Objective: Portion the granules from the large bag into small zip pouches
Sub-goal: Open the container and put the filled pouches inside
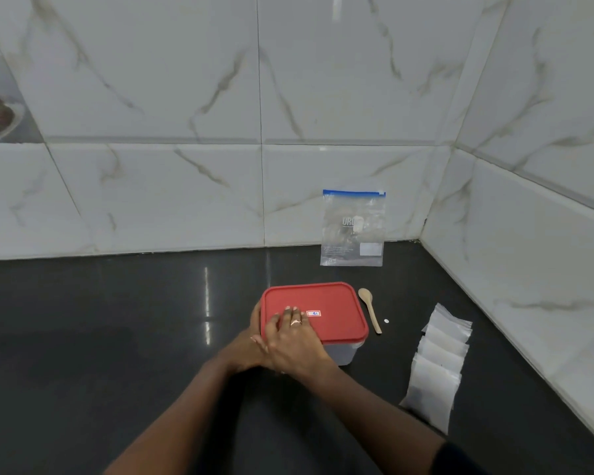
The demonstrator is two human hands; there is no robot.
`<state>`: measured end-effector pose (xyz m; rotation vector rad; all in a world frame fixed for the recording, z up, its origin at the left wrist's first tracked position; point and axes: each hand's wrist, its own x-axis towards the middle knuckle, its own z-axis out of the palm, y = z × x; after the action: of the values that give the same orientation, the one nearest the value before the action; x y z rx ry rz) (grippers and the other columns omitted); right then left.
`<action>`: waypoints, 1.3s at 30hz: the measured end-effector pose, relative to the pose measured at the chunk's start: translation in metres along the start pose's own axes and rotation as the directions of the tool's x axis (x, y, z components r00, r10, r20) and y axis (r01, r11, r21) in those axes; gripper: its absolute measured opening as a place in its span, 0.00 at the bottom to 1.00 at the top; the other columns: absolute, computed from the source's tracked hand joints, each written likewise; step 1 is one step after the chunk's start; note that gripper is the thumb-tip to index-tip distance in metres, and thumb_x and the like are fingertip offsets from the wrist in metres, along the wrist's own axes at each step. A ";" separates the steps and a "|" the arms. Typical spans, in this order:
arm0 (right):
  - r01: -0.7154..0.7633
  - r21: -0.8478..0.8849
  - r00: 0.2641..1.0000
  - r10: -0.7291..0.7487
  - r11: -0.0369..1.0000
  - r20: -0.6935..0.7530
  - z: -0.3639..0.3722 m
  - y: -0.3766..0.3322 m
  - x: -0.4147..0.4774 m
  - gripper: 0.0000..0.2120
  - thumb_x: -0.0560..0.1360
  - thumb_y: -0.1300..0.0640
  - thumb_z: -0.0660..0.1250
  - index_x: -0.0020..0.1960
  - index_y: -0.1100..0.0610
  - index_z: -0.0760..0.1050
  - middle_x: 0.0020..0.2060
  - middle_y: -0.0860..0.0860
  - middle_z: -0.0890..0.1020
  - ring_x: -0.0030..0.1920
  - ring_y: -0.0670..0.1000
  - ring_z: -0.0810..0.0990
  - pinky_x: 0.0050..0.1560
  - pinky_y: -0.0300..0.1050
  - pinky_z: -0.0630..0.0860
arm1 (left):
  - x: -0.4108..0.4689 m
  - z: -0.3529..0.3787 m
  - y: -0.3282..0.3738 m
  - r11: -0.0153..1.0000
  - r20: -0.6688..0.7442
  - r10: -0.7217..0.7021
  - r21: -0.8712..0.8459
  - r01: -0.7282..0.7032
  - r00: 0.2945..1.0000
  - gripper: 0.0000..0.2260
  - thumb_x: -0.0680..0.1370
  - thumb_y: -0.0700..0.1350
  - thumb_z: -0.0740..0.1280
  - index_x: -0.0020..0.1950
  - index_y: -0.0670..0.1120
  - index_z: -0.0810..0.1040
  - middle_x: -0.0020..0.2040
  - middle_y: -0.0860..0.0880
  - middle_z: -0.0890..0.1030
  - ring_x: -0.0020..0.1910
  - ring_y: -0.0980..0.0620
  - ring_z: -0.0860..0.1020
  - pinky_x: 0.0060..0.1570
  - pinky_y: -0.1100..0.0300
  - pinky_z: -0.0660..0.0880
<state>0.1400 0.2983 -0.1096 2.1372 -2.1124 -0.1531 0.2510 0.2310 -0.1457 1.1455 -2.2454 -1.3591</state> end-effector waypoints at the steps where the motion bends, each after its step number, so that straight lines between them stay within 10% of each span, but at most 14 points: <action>1: 0.024 -0.045 0.996 -0.027 0.999 -0.083 0.002 0.002 0.004 0.29 0.76 0.45 0.47 0.45 0.62 0.83 0.40 0.66 0.84 0.42 0.63 0.85 0.41 0.53 0.82 | 0.001 0.001 -0.002 0.999 -0.011 0.024 0.023 -0.023 1.000 0.57 0.62 0.47 0.80 0.75 0.50 0.39 0.66 0.59 0.64 0.63 0.63 0.69 0.55 0.79 0.63; 5: 0.043 -0.014 0.905 -0.045 0.999 -0.424 -0.010 0.012 0.008 0.25 0.77 0.45 0.52 0.28 0.55 0.73 0.21 0.54 0.78 0.22 0.51 0.78 0.23 0.39 0.72 | 0.006 0.002 -0.015 0.999 -0.080 0.027 0.030 -0.025 0.996 0.55 0.56 0.49 0.81 0.75 0.51 0.51 0.62 0.66 0.69 0.62 0.64 0.73 0.60 0.68 0.72; 11: 0.022 0.120 0.786 0.057 0.992 -0.615 -0.031 0.029 0.016 0.33 0.84 0.49 0.43 0.31 0.57 0.77 0.15 0.51 0.70 0.12 0.47 0.68 0.15 0.32 0.58 | -0.003 0.001 0.002 0.998 -0.078 0.051 -0.033 -0.054 0.996 0.59 0.61 0.40 0.80 0.75 0.50 0.37 0.69 0.60 0.57 0.68 0.60 0.62 0.55 0.75 0.64; 13: 0.072 0.145 0.797 0.031 0.987 -0.603 -0.045 0.048 0.019 0.12 0.80 0.56 0.59 0.50 0.56 0.82 0.24 0.51 0.75 0.16 0.48 0.71 0.15 0.36 0.64 | -0.002 -0.002 0.003 0.996 -0.066 0.067 -0.061 -0.071 0.996 0.58 0.61 0.39 0.80 0.74 0.50 0.38 0.66 0.67 0.54 0.68 0.60 0.61 0.53 0.79 0.65; 15: 0.061 0.386 0.783 0.196 0.920 -0.590 -0.069 0.069 0.019 0.14 0.80 0.50 0.57 0.60 0.53 0.77 0.31 0.56 0.78 0.24 0.55 0.77 0.22 0.48 0.74 | 0.000 -0.005 0.002 0.995 -0.052 0.070 -0.071 -0.074 0.996 0.56 0.61 0.38 0.79 0.73 0.51 0.40 0.65 0.69 0.55 0.67 0.60 0.64 0.51 0.80 0.67; 17: -0.017 0.684 0.739 0.470 0.729 -0.483 -0.101 0.090 0.018 0.25 0.80 0.41 0.49 0.56 0.58 0.76 0.36 0.60 0.82 0.35 0.61 0.81 0.36 0.55 0.78 | 0.001 -0.007 0.002 0.994 -0.021 0.074 -0.076 -0.076 0.997 0.56 0.61 0.37 0.80 0.72 0.52 0.40 0.65 0.68 0.55 0.66 0.61 0.65 0.51 0.80 0.67; 22: -0.098 0.777 0.585 0.668 0.621 -0.460 -0.126 0.120 0.042 0.20 0.81 0.46 0.52 0.55 0.62 0.74 0.42 0.58 0.82 0.42 0.57 0.79 0.43 0.48 0.74 | 0.006 -0.039 -0.002 0.996 0.171 -0.017 0.088 0.002 0.985 0.53 0.62 0.35 0.77 0.71 0.55 0.41 0.69 0.58 0.61 0.66 0.56 0.67 0.59 0.66 0.72; 24: -0.033 0.905 0.564 0.756 0.424 -0.333 -0.124 0.122 0.063 0.20 0.82 0.47 0.52 0.53 0.62 0.73 0.39 0.55 0.78 0.40 0.54 0.75 0.42 0.45 0.69 | 0.012 -0.060 -0.003 0.990 0.148 -0.093 0.115 0.076 0.985 0.44 0.64 0.31 0.69 0.71 0.53 0.49 0.69 0.50 0.67 0.66 0.46 0.70 0.59 0.51 0.75; 27: 0.035 0.999 0.607 0.794 0.034 -0.048 -0.116 0.116 0.102 0.18 0.83 0.48 0.51 0.52 0.61 0.71 0.40 0.53 0.75 0.40 0.52 0.73 0.42 0.43 0.66 | 0.033 -0.080 0.007 0.979 -0.115 -0.146 -0.162 0.126 0.983 0.29 0.74 0.30 0.61 0.72 0.45 0.58 0.63 0.45 0.72 0.60 0.47 0.73 0.49 0.59 0.74; 31: -0.045 0.906 0.743 0.592 -0.420 0.311 -0.077 0.102 0.148 0.16 0.83 0.56 0.51 0.39 0.57 0.68 0.35 0.52 0.73 0.35 0.49 0.71 0.38 0.46 0.72 | 0.072 -0.087 0.018 0.749 -0.101 -0.310 -0.638 0.177 0.945 0.18 0.80 0.51 0.61 0.67 0.44 0.68 0.59 0.44 0.77 0.55 0.46 0.77 0.56 0.53 0.73; 33: -0.143 0.809 0.789 0.428 -0.570 0.441 -0.058 0.101 0.161 0.12 0.82 0.63 0.52 0.42 0.61 0.70 0.37 0.56 0.75 0.35 0.52 0.74 0.48 0.52 0.76 | 0.089 -0.086 0.015 0.661 -0.094 -0.367 -0.726 0.189 0.925 0.17 0.80 0.45 0.63 0.64 0.37 0.71 0.56 0.40 0.79 0.52 0.43 0.79 0.53 0.51 0.78; 36: -0.368 0.826 0.794 0.318 -0.428 0.518 -0.031 0.109 0.171 0.05 0.80 0.67 0.56 0.51 0.63 0.71 0.42 0.58 0.77 0.38 0.53 0.77 0.50 0.52 0.77 | 0.113 -0.086 -0.003 0.687 -0.221 -0.516 -0.684 0.245 0.828 0.15 0.77 0.32 0.63 0.63 0.29 0.69 0.48 0.38 0.78 0.45 0.43 0.78 0.45 0.51 0.79; 39: -0.592 0.805 0.772 0.317 0.043 0.551 -0.013 0.122 0.175 0.06 0.79 0.62 0.61 0.45 0.64 0.71 0.34 0.56 0.75 0.32 0.51 0.75 0.33 0.43 0.76 | 0.130 -0.090 -0.023 0.762 -0.340 -0.600 -0.520 0.387 0.725 0.16 0.73 0.34 0.69 0.59 0.30 0.73 0.51 0.36 0.79 0.50 0.40 0.79 0.54 0.47 0.77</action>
<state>0.0241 0.1222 -0.0733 1.4481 -3.4874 1.5327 0.2304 0.0724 -0.1388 1.7703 -1.2356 -1.4164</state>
